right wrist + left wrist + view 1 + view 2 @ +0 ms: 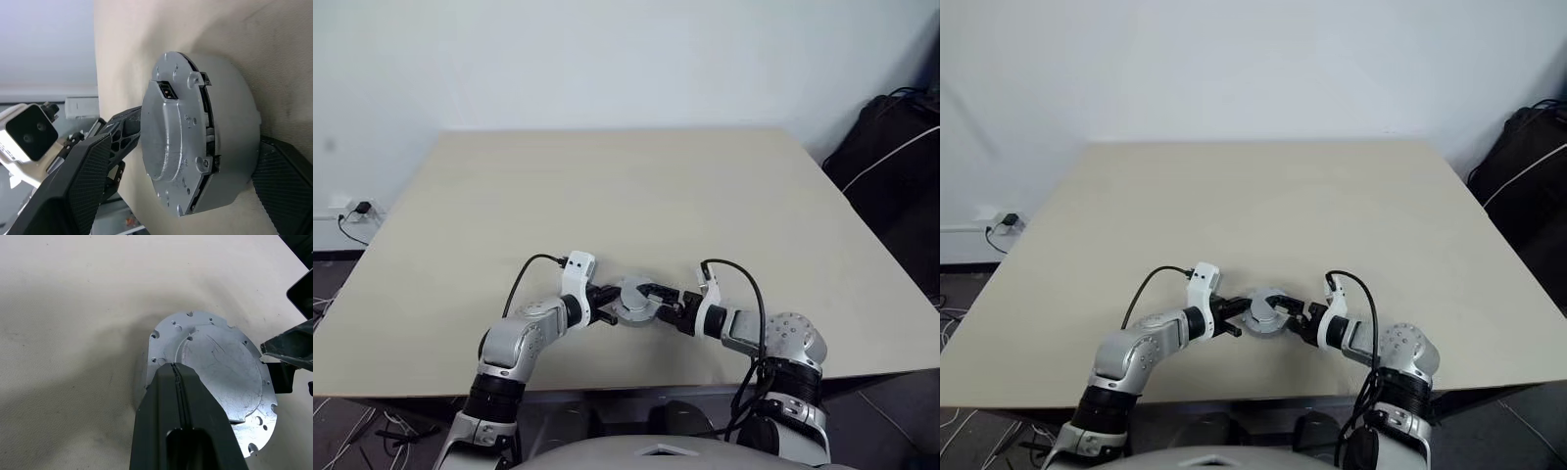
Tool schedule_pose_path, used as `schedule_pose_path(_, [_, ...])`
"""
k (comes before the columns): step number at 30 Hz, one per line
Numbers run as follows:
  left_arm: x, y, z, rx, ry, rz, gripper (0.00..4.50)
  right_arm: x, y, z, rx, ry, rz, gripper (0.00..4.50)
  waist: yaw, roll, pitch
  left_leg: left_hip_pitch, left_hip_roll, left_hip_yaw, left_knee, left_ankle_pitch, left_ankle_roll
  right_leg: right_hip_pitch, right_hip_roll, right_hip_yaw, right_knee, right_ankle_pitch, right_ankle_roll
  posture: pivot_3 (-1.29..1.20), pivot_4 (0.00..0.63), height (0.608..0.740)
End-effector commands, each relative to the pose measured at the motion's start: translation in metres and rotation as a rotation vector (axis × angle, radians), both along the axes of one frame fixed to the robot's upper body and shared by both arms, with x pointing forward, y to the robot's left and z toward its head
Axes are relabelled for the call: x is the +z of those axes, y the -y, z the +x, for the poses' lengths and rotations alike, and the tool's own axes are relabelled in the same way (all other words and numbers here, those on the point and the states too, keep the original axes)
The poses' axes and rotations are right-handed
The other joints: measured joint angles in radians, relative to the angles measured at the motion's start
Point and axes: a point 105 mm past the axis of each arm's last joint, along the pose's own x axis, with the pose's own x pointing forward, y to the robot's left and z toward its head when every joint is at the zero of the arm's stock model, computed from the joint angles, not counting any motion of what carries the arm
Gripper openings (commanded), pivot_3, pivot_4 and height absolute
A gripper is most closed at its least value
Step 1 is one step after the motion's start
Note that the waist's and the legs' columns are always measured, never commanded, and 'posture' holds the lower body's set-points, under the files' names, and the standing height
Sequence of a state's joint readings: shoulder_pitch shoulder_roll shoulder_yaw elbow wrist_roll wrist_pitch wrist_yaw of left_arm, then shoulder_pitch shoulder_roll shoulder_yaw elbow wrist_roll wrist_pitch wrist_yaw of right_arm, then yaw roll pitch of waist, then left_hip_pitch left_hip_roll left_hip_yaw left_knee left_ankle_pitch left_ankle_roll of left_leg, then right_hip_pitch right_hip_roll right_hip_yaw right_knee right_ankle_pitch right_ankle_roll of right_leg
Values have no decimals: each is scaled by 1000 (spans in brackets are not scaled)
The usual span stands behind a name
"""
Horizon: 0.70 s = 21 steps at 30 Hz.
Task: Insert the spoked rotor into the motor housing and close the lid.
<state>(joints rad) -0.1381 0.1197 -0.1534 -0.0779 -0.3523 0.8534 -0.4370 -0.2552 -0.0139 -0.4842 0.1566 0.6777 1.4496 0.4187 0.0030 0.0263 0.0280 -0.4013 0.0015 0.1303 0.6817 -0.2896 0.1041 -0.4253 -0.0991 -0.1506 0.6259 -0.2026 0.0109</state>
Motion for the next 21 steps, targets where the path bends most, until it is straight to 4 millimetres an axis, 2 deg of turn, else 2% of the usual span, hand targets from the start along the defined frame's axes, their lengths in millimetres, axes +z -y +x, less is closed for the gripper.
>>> schedule_pose_path(1, [-5,13,-8,-50,-30,-12,0,-2,-13,1,43,13,44,3497,-3,0,0,0,0,0,0,0,0,0,0,0,0,0,0,0,0,740])
schedule_pose_path(5, [-5,13,-8,-49,-29,-13,0,-12,-10,2,46,6,40,2296,-7,0,0,0,0,0,0,0,0,0,0,0,0,0,0,0,0,740])
schedule_pose_path(14, [-5,13,-8,-46,-28,-13,0,-31,-9,-4,78,-23,39,2237,-14,1,-2,1,1,0,0,-1,2,1,0,0,0,0,0,0,0,740])
schedule_pose_path(21, [-5,11,-8,-42,-29,-15,0,-33,-6,-11,112,-19,44,2237,-14,2,-5,2,1,0,0,-1,1,1,0,0,1,0,0,0,0,740])
